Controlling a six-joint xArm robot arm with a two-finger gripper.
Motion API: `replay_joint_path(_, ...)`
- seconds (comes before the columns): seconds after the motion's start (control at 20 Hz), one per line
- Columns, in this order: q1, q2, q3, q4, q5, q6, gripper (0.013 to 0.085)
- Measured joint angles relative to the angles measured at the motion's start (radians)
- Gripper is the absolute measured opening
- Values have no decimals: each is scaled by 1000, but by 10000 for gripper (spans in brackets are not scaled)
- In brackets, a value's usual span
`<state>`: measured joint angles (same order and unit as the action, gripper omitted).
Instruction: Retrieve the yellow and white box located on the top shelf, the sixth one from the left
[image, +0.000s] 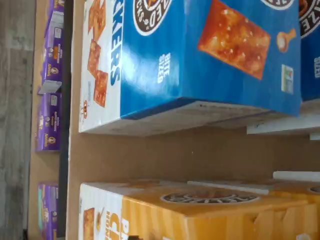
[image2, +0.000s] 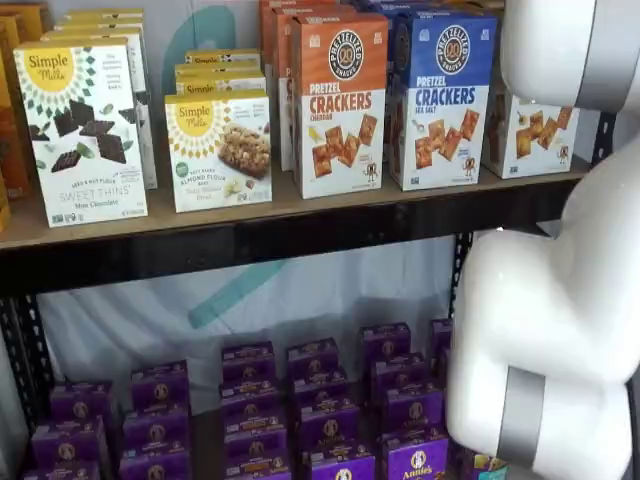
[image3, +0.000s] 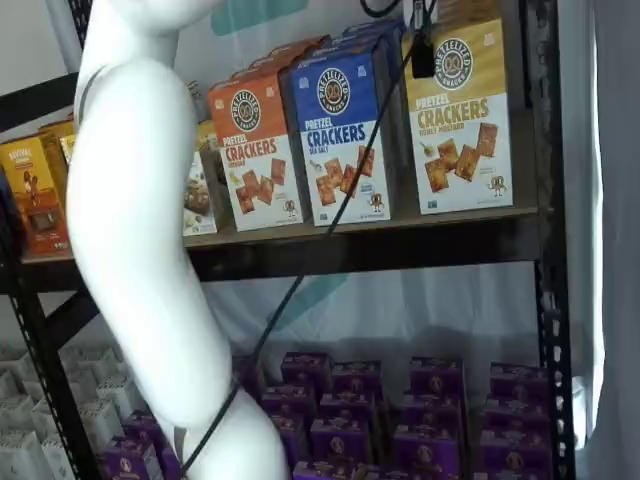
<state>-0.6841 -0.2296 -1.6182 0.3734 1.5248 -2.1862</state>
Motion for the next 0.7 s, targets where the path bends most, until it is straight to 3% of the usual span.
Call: replay_joint_path(0.7, 64, 96, -170, -164, 174, 51, 850)
